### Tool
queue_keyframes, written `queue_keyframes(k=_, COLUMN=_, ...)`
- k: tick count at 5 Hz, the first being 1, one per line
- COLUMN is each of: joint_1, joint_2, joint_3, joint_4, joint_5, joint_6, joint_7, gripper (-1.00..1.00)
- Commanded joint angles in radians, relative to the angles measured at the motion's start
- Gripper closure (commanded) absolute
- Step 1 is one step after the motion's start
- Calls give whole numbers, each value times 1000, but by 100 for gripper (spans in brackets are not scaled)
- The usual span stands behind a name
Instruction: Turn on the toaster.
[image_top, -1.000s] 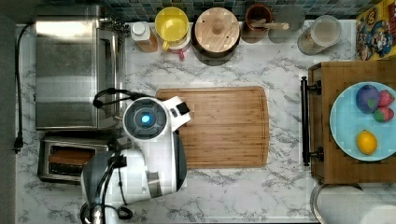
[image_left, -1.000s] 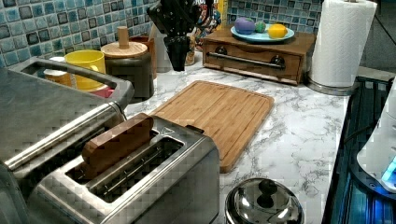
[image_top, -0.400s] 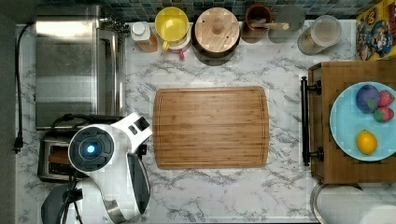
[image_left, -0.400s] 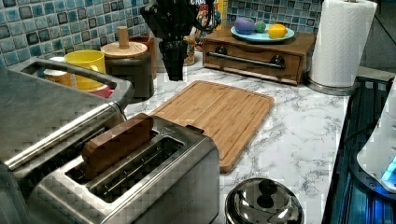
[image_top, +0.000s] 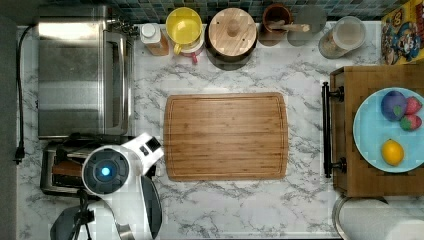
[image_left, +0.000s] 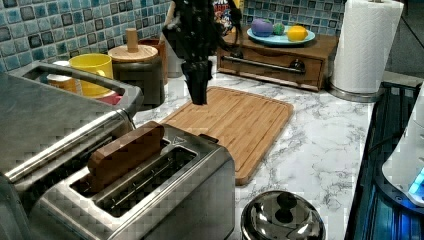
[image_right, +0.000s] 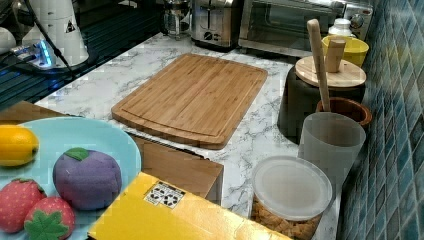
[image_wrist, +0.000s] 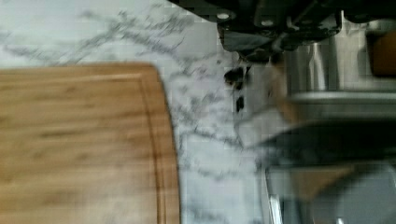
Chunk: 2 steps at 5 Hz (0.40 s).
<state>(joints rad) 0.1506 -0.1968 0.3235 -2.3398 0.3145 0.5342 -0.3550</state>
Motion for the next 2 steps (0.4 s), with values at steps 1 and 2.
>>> queue_keyframes(k=1, joint_1=71, joint_2=-110, joint_3=55, joint_4=-100, joint_5=95, joint_6=73, joint_7=-70, gripper=100)
queue_keyframes(k=2, joint_1=60, joint_2=-131, joint_3=81, joint_4=-152, joint_5=59, joint_6=193, joint_7=2, gripper=100)
